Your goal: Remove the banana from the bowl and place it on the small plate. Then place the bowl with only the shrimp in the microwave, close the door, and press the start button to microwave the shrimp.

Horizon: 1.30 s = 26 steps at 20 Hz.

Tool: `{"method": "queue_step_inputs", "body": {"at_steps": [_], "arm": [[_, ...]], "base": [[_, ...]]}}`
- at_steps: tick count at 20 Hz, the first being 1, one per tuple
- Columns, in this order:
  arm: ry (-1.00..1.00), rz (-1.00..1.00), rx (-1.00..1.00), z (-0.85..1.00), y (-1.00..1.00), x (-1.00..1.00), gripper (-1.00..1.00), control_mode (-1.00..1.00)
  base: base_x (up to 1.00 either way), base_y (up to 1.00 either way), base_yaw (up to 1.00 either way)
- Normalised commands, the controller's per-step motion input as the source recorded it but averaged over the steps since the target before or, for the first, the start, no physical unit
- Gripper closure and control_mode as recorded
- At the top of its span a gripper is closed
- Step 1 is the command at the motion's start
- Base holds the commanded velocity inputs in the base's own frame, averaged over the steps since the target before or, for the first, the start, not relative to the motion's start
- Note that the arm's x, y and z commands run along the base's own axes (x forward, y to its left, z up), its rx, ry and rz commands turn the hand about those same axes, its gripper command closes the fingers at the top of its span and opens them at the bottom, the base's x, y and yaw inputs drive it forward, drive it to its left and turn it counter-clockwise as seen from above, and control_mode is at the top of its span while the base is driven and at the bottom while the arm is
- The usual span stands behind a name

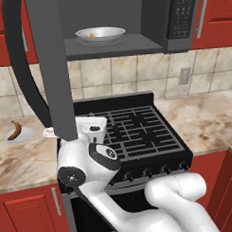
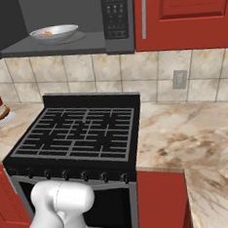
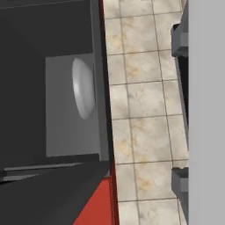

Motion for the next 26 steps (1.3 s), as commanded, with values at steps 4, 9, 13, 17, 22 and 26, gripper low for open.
{"method": "queue_step_inputs", "body": {"at_steps": [4, 9, 13, 17, 22, 26], "arm": [[-0.09, 0.00, -0.02, 0.13, 0.66, -0.24, -1.00, -1.00], [-0.22, -0.01, -0.02, 0.31, 0.48, -0.20, -1.00, -1.00], [-0.31, -0.09, -0.01, 0.41, 0.09, -0.17, -1.00, -1.00], [-0.32, -0.18, 0.00, 0.19, 0.00, -0.24, -1.00, -1.00], [-0.25, -0.19, 0.01, 0.21, 0.00, -0.29, -1.00, -1.00], [-0.13, -0.15, 0.00, 0.14, -0.02, -0.30, -1.00, -1.00]], "base": [[0.00, 0.00, 0.00], [0.00, 0.00, 0.00], [0.00, 0.00, 0.00], [0.00, 0.00, 0.00], [0.00, 0.00, 0.00], [0.00, 0.00, 0.00]]}}
